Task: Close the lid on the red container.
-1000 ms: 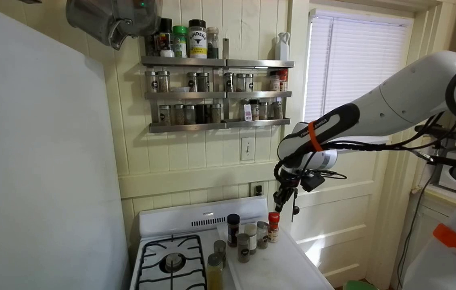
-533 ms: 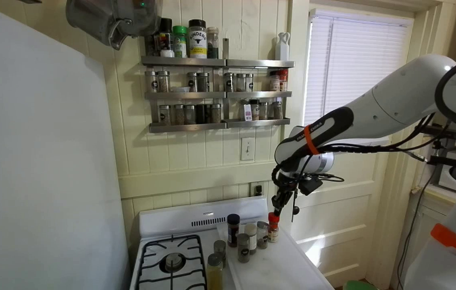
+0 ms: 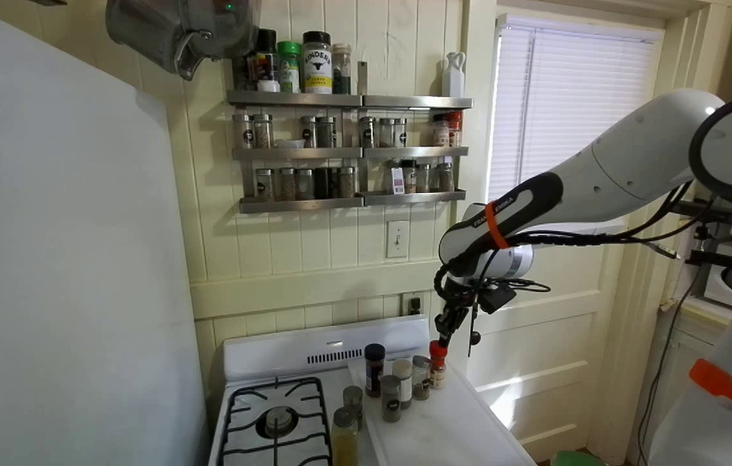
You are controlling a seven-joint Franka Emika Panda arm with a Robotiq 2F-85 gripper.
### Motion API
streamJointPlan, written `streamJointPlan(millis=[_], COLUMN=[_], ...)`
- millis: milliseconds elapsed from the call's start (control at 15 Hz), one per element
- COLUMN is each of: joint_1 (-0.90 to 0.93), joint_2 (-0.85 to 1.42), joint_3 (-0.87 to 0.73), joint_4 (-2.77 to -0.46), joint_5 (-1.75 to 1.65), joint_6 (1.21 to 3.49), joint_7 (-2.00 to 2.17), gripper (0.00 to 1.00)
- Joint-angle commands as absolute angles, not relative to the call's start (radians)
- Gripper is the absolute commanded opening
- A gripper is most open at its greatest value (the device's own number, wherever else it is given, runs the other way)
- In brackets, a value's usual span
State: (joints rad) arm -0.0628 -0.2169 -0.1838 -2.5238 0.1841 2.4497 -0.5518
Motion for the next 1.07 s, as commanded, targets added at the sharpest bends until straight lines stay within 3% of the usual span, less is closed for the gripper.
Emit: streamJointPlan(millis=[0,1000], joint_1=[-0.047,-0.042], joint_2=[-0.159,-0.094], joint_3=[-0.190,-0.177], joint_4=[-2.512,-2.495], joint_5=[0.206,0.224], joint_6=[2.471,2.465], joint_7=[-0.552,-0.547], gripper=[0.00,0.00])
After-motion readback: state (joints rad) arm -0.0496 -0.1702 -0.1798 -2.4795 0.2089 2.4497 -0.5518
